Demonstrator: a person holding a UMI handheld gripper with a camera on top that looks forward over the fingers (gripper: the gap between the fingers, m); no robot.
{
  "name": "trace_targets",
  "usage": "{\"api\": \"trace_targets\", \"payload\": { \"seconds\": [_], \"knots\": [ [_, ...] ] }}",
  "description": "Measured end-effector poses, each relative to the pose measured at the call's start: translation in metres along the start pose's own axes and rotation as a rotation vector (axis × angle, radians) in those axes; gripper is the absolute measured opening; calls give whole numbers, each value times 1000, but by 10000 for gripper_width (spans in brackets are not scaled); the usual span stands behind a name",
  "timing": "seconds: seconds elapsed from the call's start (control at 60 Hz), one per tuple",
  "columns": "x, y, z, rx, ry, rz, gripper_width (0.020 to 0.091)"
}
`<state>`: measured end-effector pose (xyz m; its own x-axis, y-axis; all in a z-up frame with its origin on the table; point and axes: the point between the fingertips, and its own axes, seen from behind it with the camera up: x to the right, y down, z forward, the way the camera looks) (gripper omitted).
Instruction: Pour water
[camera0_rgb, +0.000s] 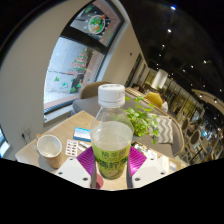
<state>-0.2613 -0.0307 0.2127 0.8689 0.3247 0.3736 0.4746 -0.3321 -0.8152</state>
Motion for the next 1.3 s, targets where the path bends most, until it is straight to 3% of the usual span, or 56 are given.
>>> {"api": "trace_targets", "payload": {
  "seconds": [0.217,0.467,0.5,0.567,0.65,0.733,0.833,0.883,0.933,1.3],
  "knots": [
    [-24,67,35,-39,-122,264,409],
    [-51,128,67,-77,-170,334,417],
    [-50,125,66,-36,-164,350,412],
    [-51,127,69,-26,-162,352,430],
    [-48,127,64,-14,-155,371,489],
    [-49,131,62,-53,-154,384,555],
    [-43,132,49,-103,-142,401,870],
    [-35,132,36,-132,-114,400,828],
    [-28,134,20,-148,-81,391,864],
    [-34,118,-152,-239,-9,452,854]
  ]
}}
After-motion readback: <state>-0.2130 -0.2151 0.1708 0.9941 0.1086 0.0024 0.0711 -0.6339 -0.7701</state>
